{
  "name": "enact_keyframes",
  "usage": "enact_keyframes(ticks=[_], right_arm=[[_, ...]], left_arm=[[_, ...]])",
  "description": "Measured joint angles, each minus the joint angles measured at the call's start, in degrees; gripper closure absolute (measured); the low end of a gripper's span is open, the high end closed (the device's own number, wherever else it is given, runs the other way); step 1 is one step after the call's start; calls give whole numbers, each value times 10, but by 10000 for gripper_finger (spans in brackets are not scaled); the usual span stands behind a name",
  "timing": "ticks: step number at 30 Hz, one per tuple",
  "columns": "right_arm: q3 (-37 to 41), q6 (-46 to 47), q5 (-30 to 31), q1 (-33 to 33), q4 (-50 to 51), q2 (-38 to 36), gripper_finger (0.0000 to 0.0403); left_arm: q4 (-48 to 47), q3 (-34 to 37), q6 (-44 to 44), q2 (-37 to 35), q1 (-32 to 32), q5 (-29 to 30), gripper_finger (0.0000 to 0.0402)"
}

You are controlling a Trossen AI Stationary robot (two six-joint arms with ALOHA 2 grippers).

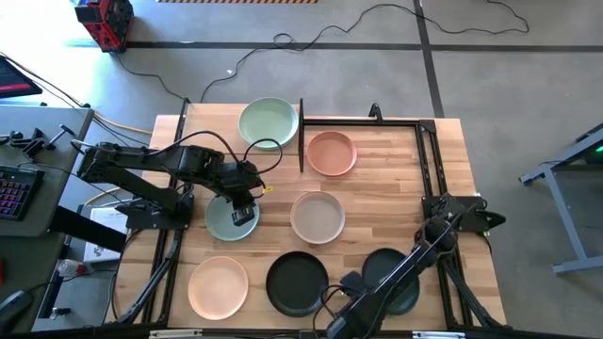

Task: Place and stack plates onto a shelf
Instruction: Stack the dark blue plate on top of the green plate on the shelf

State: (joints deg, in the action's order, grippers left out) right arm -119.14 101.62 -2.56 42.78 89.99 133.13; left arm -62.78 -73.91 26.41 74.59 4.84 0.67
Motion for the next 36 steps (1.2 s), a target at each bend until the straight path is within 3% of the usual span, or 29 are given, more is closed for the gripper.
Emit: enact_keyframes(ticks=[8,15,22,31,36], right_arm=[[0,-15,64,-13,0,-46,402],[0,-89,142,-38,0,-90,403],[0,-231,217,-88,0,-143,403],[0,-422,312,-161,0,-225,403],[0,-534,325,-201,1,-261,403]], left_arm=[[-1,0,6,0,0,11,332],[-4,0,42,0,-9,15,332],[-3,0,96,0,-38,15,332],[-2,0,76,0,-75,18,332],[-3,0,80,0,-79,17,332]])
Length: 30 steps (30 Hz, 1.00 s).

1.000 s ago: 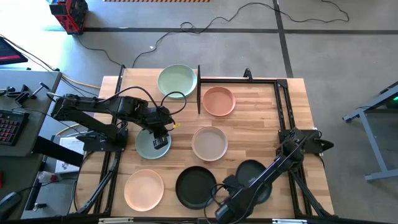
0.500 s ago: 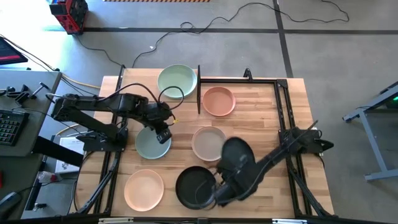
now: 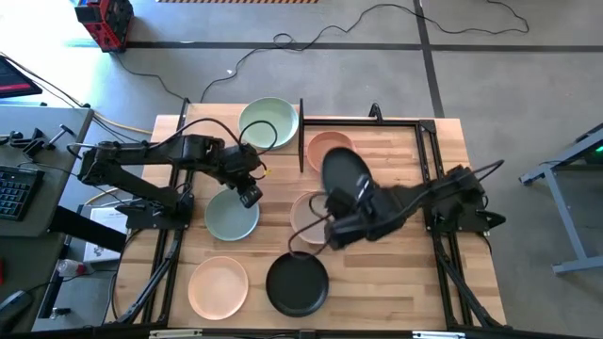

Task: Place and stack plates onto a shelf
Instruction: Stack the dark blue plate on top of the green plate on the shelf

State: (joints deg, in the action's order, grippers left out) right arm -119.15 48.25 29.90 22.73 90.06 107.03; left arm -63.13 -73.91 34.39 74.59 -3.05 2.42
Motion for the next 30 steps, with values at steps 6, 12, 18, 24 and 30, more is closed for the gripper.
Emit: enact_keyframes(ticks=[6,12,18,24,30], right_arm=[[0,-170,-19,-41,0,-14,403],[0,-354,-77,-72,0,-14,403],[0,-509,-118,-92,0,-14,403],[0,-627,-149,-105,0,-14,403],[0,-706,-178,-120,0,-14,403]], left_arm=[[-1,0,26,11,0,0,314],[0,0,93,35,-18,-12,286],[7,0,165,43,-53,-39,284],[49,-1,215,43,-83,-70,284],[120,-2,232,43,-102,-83,284]])
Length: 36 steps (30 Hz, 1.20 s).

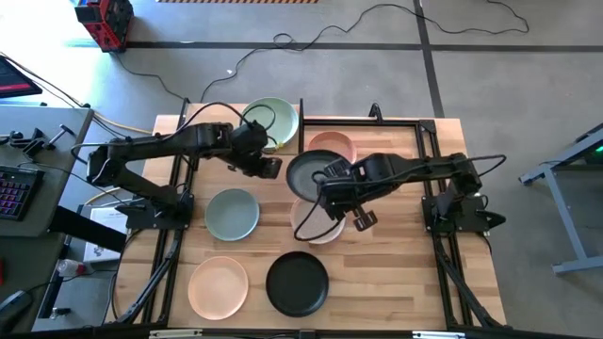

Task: Place and stack plates onto a shelf
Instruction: Stack the dark blue plate on top of the green plate on the shelf

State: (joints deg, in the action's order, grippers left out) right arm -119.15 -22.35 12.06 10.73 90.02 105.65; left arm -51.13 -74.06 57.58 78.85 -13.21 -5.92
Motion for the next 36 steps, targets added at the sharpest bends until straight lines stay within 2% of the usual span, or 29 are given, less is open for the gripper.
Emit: enact_keyframes(ticks=[7,20,28,33,36], right_arm=[[0,-59,-39,-24,0,0,403],[0,-99,-41,-50,-1,0,403],[0,-133,-27,-61,-27,0,403],[0,-136,11,-62,-45,0,403],[0,-137,14,-63,-45,0,403]], left_arm=[[35,0,9,0,-20,1,284],[91,0,28,0,-30,5,284],[90,0,33,0,-30,5,284],[90,0,33,0,-30,5,284],[90,0,25,0,-30,11,284]])
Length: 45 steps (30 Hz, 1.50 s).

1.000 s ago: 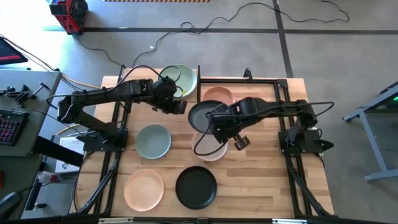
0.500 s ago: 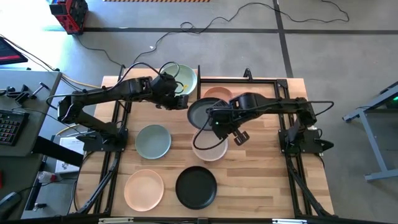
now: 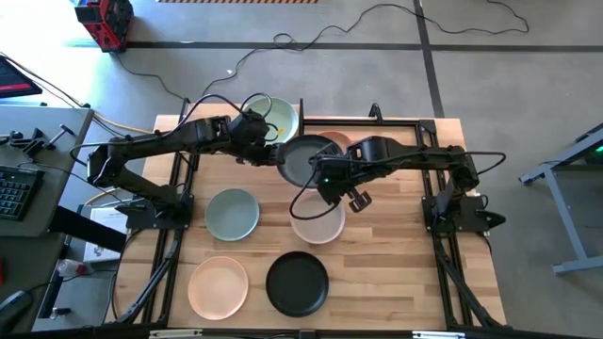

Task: Place and stack plates onto a shelf
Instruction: Stack the dark blue plate on top of the green plate on the shelf

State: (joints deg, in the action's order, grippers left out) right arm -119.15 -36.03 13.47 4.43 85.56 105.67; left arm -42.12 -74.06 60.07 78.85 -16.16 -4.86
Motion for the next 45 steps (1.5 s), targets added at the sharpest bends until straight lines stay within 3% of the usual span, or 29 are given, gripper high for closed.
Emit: enact_keyframes(ticks=[5,18,45], right_arm=[[0,0,-3,1,7,0,403],[0,-4,-6,1,0,0,403],[0,8,30,1,-6,0,402]], left_arm=[[0,0,-2,0,0,6,295],[0,0,-26,0,0,11,385],[1,0,-62,0,0,39,401]])
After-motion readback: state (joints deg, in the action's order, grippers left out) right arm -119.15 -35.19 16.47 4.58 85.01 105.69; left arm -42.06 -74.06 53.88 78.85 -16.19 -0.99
